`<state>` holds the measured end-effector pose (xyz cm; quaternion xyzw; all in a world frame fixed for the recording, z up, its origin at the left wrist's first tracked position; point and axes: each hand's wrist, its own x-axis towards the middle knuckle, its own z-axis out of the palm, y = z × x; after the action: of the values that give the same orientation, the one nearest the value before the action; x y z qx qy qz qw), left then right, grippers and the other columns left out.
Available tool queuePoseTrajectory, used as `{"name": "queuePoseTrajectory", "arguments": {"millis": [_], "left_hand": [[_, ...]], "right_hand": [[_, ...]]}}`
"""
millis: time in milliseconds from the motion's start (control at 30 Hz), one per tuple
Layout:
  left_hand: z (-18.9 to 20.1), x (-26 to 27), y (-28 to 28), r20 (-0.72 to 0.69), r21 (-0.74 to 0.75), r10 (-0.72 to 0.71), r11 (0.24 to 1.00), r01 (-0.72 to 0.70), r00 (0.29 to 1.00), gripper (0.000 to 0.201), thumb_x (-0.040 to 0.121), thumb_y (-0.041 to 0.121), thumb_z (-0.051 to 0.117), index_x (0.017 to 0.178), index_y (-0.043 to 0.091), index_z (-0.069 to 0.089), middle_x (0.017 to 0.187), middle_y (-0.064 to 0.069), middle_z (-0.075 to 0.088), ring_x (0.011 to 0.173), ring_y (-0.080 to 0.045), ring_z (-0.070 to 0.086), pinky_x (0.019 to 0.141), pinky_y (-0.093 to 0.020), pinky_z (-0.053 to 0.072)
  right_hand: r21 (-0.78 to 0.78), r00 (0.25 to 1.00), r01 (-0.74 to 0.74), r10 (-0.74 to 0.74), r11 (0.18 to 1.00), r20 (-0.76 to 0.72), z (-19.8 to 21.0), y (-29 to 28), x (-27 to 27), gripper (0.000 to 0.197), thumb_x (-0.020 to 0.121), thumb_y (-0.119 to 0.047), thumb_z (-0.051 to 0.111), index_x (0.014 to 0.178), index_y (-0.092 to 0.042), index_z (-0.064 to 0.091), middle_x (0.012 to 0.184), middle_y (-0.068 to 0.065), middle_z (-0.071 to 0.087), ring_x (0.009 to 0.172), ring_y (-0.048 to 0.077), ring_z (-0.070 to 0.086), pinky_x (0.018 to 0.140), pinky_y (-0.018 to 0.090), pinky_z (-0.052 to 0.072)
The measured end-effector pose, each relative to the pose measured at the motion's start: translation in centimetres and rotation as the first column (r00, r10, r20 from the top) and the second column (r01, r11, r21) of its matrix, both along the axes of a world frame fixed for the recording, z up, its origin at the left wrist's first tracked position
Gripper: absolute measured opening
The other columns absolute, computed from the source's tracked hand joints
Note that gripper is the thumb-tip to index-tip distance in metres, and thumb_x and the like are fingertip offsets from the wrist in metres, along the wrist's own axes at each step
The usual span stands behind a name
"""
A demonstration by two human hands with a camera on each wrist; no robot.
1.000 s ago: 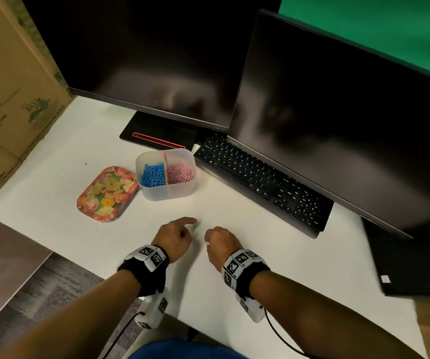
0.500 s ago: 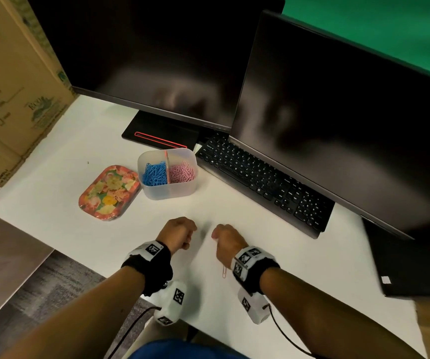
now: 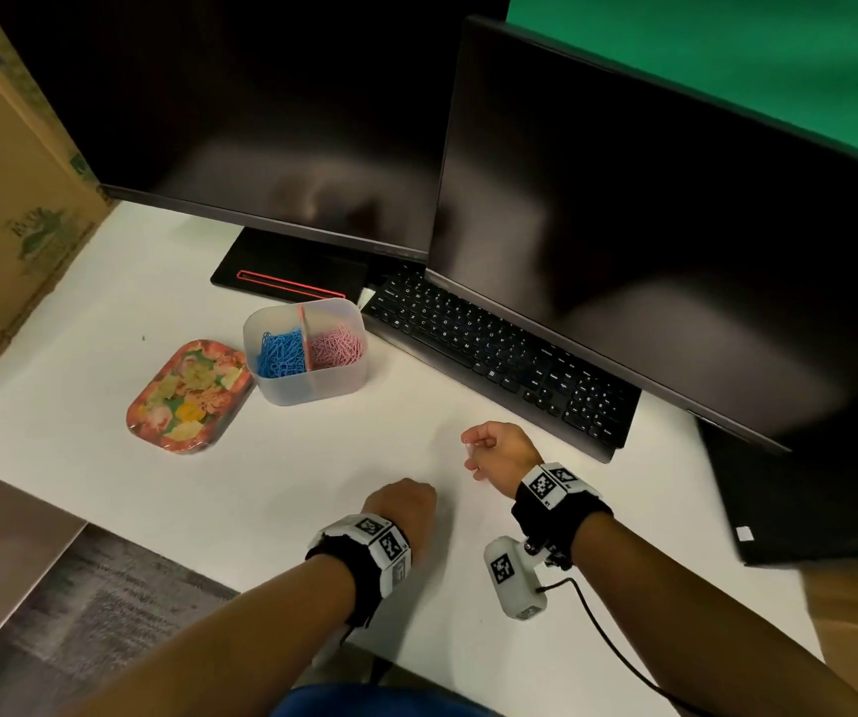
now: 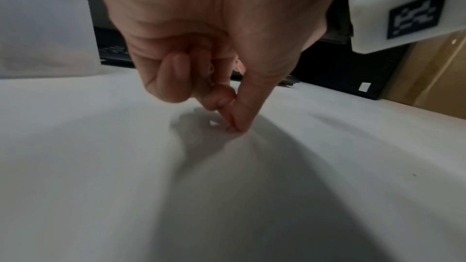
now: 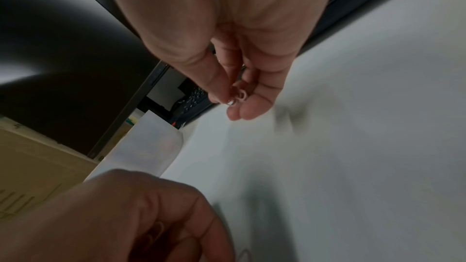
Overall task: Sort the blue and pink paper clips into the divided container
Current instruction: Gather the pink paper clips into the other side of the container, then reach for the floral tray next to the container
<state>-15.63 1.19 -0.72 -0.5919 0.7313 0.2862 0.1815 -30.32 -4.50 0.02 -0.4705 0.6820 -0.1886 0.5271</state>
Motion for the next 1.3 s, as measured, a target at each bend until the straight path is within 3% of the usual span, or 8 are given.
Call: {"name": "queuePoseTrajectory", "arguments": {"millis": [233, 333, 433, 533, 667, 933, 1100, 1300], "left_hand": [[1.2, 2.7, -1.0, -0.152, 0.005, 0.210, 0.977, -0.212, 0.966, 0.026, 0.090, 0.025, 0.050, 0.105, 0.007, 0.061, 0.111, -0.011, 0.065, 0.101, -0.030, 0.062, 0.080, -0.030, 0.048], [3.6, 6.7, -4.4, -0.470, 0.033, 0.557, 0.787, -0.617, 0.685, 0.017, 0.085, 0.024, 0.060, 0.085, 0.009, 0.067, 0.088, -0.011, 0.071, 0.076, -0.024, 0.062, 0.073, -0.028, 0.051], [6.6, 9.9, -8.6, -0.637, 0.071, 0.648, 0.590, -0.804, 0.419, 0.013, 0.081, 0.017, 0.064, 0.070, 0.011, 0.064, 0.071, -0.009, 0.071, 0.058, -0.021, 0.065, 0.070, -0.040, 0.060], [8.9, 11.3, -12.3, -0.592, -0.084, 0.617, 0.593, -0.801, 0.519, 0.014, 0.078, 0.024, 0.068, 0.067, 0.021, 0.059, 0.087, -0.003, 0.072, 0.078, -0.022, 0.068, 0.078, -0.028, 0.054], [9.2, 12.2, -14.2, -0.387, -0.194, 0.620, 0.669, -0.717, 0.683, 0.025, 0.082, 0.030, 0.066, 0.106, 0.021, 0.063, 0.113, -0.006, 0.065, 0.107, -0.028, 0.061, 0.089, -0.030, 0.045], [7.4, 19.2, -12.4, -0.550, -0.231, 0.644, 0.495, -0.838, 0.532, 0.023, 0.076, 0.008, 0.063, 0.090, 0.025, 0.065, 0.099, 0.000, 0.068, 0.088, -0.020, 0.064, 0.084, -0.030, 0.052], [3.1, 25.4, -9.1, -0.045, -0.205, 0.789, 0.594, -0.778, 0.613, 0.086, 0.068, 0.044, 0.076, 0.140, 0.026, 0.033, 0.136, -0.015, 0.039, 0.123, -0.037, 0.044, 0.101, -0.048, 0.043], [0.8, 25.5, -7.3, 0.104, -0.196, 0.649, 0.757, -0.624, 0.754, 0.123, 0.048, 0.064, 0.079, 0.144, 0.034, 0.008, 0.136, -0.011, 0.035, 0.124, -0.036, 0.041, 0.099, -0.049, 0.043]], "right_hand": [[-0.028, 0.998, -0.047, 0.049, 0.998, 0.045, 1.8, -2.1, 3.6, 0.016, 0.091, 0.006, 0.050, 0.090, -0.007, 0.060, 0.072, 0.003, 0.056, 0.058, 0.013, 0.056, 0.046, 0.017, 0.048], [-0.091, 0.992, -0.121, 0.123, 0.988, 0.009, 3.2, -4.8, 6.8, 0.021, 0.089, 0.007, 0.051, 0.089, -0.010, 0.063, 0.070, 0.001, 0.058, 0.058, 0.014, 0.058, 0.050, 0.022, 0.051], [-0.181, 0.982, -0.188, 0.182, 0.965, -0.048, 5.1, -7.6, 10.6, 0.031, 0.082, 0.006, 0.054, 0.077, -0.023, 0.066, 0.071, -0.003, 0.062, 0.072, 0.022, 0.066, 0.072, 0.037, 0.059], [-0.273, 0.976, -0.209, 0.182, 0.939, -0.121, 7.3, -9.5, 14.0, 0.026, 0.080, -0.002, 0.058, 0.082, -0.023, 0.074, 0.089, 0.004, 0.072, 0.088, 0.026, 0.069, 0.085, 0.038, 0.057], [-0.279, 0.947, -0.277, 0.212, 0.920, -0.241, 8.6, -11.0, 16.1, 0.026, 0.086, -0.008, 0.058, 0.107, -0.015, 0.073, 0.116, 0.007, 0.067, 0.108, 0.026, 0.062, 0.098, 0.033, 0.050], [-0.312, 0.958, -0.241, 0.174, 0.919, -0.227, 7.7, -10.6, 14.5, 0.029, 0.085, -0.005, 0.054, 0.102, -0.019, 0.073, 0.107, 0.003, 0.071, 0.099, 0.019, 0.065, 0.093, 0.027, 0.051], [-0.302, 0.947, -0.249, 0.165, 0.920, -0.276, 6.1, -9.3, 12.1, 0.025, 0.087, -0.008, 0.054, 0.095, -0.023, 0.072, 0.089, -0.006, 0.068, 0.079, 0.010, 0.060, 0.075, 0.017, 0.047], [-0.261, 0.922, -0.304, 0.214, 0.916, -0.323, 4.1, -7.7, 10.9, 0.018, 0.087, -0.014, 0.059, 0.093, -0.025, 0.071, 0.084, -0.006, 0.067, 0.081, 0.014, 0.064, 0.083, 0.026, 0.053]]}}
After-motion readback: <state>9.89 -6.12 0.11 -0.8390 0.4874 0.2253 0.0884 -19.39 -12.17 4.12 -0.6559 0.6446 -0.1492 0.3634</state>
